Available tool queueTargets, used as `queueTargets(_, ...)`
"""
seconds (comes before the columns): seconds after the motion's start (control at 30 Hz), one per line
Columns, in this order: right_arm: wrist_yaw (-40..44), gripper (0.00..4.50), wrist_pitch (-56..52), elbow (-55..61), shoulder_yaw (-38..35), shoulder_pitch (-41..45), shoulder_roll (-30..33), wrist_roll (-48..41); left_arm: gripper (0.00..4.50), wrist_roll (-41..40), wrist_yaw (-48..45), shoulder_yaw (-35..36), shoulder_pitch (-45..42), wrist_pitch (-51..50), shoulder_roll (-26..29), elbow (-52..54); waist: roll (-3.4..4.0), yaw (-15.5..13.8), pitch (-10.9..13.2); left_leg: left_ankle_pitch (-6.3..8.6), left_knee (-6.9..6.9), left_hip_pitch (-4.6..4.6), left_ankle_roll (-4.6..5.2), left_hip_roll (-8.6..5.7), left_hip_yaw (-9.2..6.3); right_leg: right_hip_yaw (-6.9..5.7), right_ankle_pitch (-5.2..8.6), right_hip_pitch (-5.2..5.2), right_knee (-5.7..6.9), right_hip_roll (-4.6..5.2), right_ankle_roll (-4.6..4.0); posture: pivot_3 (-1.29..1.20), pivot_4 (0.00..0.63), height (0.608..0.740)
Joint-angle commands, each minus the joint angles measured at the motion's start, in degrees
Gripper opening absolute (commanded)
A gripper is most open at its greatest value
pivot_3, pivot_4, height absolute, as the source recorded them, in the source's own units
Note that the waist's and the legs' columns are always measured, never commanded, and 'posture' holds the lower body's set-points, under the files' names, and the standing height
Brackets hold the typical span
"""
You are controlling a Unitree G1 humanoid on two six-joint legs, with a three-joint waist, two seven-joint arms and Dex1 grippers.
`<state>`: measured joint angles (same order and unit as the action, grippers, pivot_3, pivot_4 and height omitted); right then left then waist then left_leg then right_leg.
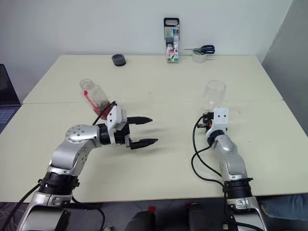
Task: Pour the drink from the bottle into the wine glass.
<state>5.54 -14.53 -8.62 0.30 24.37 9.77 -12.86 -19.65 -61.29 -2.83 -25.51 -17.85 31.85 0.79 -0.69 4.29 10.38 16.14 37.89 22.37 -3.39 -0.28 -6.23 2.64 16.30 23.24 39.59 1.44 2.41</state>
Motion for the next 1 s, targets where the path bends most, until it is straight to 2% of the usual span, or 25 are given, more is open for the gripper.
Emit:
queueTargets(0.03,4.45,0.16,6.41,-0.78,3.7,3.26,-1.35,3.01,4.5,-1.63,6.38,5.59,3.22,-2.64,0.55,5.64,0.01,0.21,0.01,0.0,0.0,0.0,0.0,0.0,0.01,0.01,0.0,0.0,-0.01,0.0,0.0,0.0,0.15,0.74)
queueTargets(0.17,10.56,0.16,9.34,-3.51,6.74,7.57,-4.61,3.06,4.5,-2.49,10.28,10.15,8.31,-5.12,2.29,10.02,0.03,0.88,0.04,0.0,-0.07,0.0,0.0,0.12,0.05,0.03,0.0,0.13,0.04,-0.07,0.0,0.0,0.15,0.74)
queueTargets(0.47,18.59,0.16,17.86,-24.65,10.1,17.62,-11.45,6.57,4.5,-3.26,15.25,15.2,12.06,-6.4,4.9,13.7,0.02,-0.5,0.04,-0.01,-0.02,0.02,-0.02,-0.03,-0.02,-0.01,-0.01,0.03,-0.07,0.05,-0.01,0.0,0.15,0.74)
queueTargets(0.67,20.8,0.16,22.45,-31.73,10.29,18.81,-12.51,8.64,4.5,-4.75,17.21,16.68,13.35,-8.35,5.39,17.19,0.01,-0.88,0.04,-0.04,-0.05,0.04,-0.08,-0.04,0.03,-0.01,-0.01,0.06,-0.13,0.1,-0.02,0.0,0.15,0.74)
queueTargets(0.93,21.72,0.16,24.33,-35.0,9.36,18.92,-12.66,9.55,4.5,-8.4,18.22,17.78,13.31,-12.39,6.69,21.63,0.01,-0.83,0.04,-0.02,-0.04,0.0,-0.05,-0.01,0.02,-0.01,-0.01,0.05,-0.08,0.07,-0.02,0.0,0.15,0.74)
queueTargets(1.0,21.82,0.88,24.38,-35.06,9.04,19.04,-12.6,9.49,4.5,-8.59,18.43,17.82,13.22,-12.23,6.94,21.56,0.01,-0.83,0.04,-0.02,-0.05,0.0,-0.05,-0.01,0.03,-0.01,-0.01,0.05,-0.08,0.07,-0.02,0.0,0.15,0.74)
